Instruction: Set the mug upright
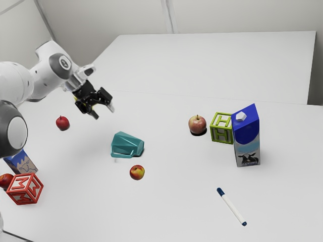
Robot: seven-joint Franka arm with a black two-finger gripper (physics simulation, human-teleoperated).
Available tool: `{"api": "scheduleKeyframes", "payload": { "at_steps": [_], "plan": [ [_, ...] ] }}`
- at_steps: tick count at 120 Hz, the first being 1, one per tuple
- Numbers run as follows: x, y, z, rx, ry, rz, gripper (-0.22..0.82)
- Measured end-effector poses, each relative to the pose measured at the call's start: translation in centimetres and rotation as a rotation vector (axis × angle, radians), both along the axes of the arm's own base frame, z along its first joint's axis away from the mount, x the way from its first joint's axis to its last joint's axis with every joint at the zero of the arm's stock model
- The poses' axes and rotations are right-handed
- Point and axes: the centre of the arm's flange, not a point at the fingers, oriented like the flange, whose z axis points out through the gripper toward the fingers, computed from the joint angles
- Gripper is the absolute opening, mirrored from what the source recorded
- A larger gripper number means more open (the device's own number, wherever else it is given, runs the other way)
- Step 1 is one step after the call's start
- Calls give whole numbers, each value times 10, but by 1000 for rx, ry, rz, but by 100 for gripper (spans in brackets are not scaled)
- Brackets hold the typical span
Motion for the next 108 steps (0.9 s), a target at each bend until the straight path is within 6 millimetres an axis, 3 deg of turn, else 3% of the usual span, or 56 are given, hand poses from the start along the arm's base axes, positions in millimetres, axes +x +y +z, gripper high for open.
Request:
{"api": "scheduleKeyframes", "payload": {
  "at_steps": [16, 35, 78, 108],
  "plan": [
    [-2, 13, -36, -139, 56, 74, 60],
    [-10, 17, -65, -247, 126, 99, 60],
    [-14, -6, -102, -407, 224, 90, 60],
    [-9, -27, -112, -452, 239, 83, 58]
  ]
}}
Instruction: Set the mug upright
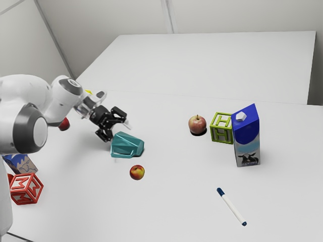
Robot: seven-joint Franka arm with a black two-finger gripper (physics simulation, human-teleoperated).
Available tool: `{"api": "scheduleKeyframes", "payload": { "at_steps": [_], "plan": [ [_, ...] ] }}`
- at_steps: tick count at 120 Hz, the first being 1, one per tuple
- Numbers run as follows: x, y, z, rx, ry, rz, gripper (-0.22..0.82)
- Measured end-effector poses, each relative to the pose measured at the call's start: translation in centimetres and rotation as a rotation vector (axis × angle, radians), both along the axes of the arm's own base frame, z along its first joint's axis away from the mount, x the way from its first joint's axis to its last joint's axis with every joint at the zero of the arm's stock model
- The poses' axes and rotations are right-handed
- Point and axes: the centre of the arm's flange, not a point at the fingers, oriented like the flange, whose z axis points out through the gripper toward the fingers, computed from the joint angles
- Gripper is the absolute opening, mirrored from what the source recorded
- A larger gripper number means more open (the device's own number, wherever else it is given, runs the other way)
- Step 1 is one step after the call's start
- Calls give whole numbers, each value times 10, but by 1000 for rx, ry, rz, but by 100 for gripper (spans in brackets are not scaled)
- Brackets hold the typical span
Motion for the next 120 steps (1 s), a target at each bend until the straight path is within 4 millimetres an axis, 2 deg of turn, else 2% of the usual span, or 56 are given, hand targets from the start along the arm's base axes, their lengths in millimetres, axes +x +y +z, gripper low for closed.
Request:
{"api": "scheduleKeyframes", "payload": {
  "at_steps": [12, 35, 47, 70, 100, 120],
  "plan": [
    [1, -4, -3, -8, 4, 4, 49],
    [2, -4, -3, -11, 7, 13, 11],
    [2, -5, -2, -16, 5, 19, -1],
    [5, -9, 1, -41, -6, 40, -10],
    [5, -13, 10, -60, -20, 50, -15],
    [-1, -15, 35, -22, -50, 50, -16]
  ]
}}
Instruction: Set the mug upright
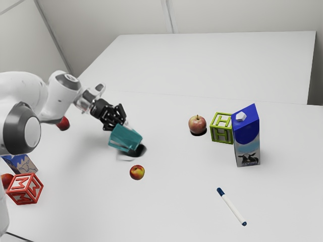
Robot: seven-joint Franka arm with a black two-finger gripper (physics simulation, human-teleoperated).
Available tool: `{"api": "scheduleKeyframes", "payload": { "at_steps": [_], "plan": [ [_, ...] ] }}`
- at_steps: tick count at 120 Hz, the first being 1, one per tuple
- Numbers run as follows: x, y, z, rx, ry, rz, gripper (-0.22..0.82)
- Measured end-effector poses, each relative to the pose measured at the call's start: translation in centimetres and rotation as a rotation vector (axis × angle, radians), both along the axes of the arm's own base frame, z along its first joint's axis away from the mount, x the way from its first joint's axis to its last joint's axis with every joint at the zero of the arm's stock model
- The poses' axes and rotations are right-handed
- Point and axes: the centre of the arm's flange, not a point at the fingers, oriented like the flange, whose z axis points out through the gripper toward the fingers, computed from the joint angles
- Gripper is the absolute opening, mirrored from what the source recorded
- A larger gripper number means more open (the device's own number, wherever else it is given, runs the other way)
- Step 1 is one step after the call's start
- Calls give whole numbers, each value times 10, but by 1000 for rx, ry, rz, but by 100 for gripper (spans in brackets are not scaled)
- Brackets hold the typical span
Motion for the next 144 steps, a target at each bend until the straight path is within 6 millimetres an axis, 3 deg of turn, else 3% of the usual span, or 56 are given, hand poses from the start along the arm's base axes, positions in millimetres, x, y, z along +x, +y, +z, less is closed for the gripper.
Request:
{"api": "scheduleKeyframes", "payload": {
  "at_steps": [33, 48, 67, 75, 108, 144],
  "plan": [
    [-27, -23, 44, 319, -48, -7, -16],
    [-34, -29, 48, 555, -66, -42, -16],
    [-37, -20, 55, 792, -100, -57, -16],
    [-36, -28, 56, 855, -111, -66, -16],
    [-39, -52, 50, 936, -90, 13, -16],
    [-66, -77, 28, 926, 9, 124, -16]
  ]
}}
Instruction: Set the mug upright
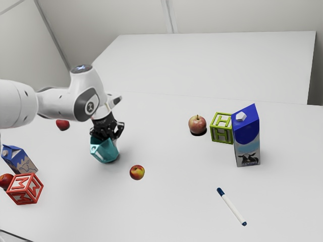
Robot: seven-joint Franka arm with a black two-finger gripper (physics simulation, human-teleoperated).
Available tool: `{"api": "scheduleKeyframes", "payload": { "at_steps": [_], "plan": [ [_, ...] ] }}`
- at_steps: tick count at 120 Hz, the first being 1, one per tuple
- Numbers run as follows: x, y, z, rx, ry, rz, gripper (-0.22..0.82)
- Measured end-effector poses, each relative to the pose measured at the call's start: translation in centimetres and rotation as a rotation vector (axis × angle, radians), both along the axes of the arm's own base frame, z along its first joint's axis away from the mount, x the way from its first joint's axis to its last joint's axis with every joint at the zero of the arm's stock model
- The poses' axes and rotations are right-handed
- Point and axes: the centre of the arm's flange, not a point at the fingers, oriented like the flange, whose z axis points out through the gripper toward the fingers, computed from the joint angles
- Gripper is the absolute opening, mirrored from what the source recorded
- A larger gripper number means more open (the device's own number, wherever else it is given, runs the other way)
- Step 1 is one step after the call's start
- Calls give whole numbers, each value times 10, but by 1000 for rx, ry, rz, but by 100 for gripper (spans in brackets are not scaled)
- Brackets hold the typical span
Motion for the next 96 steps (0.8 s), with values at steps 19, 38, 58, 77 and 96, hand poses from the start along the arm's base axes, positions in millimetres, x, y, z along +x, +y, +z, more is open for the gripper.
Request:
{"api": "scheduleKeyframes", "payload": {
  "at_steps": [19, 38, 58, 77, 96],
  "plan": [
    [-3, -7, -2, 37, 6, 38, -16],
    [-4, -19, -2, 68, 14, 61, -16],
    [-8, -23, -5, 85, 34, 106, -16],
    [-10, -23, -7, 92, 48, 153, -16],
    [-10, -26, -10, 90, 55, 191, -16]
  ]
}}
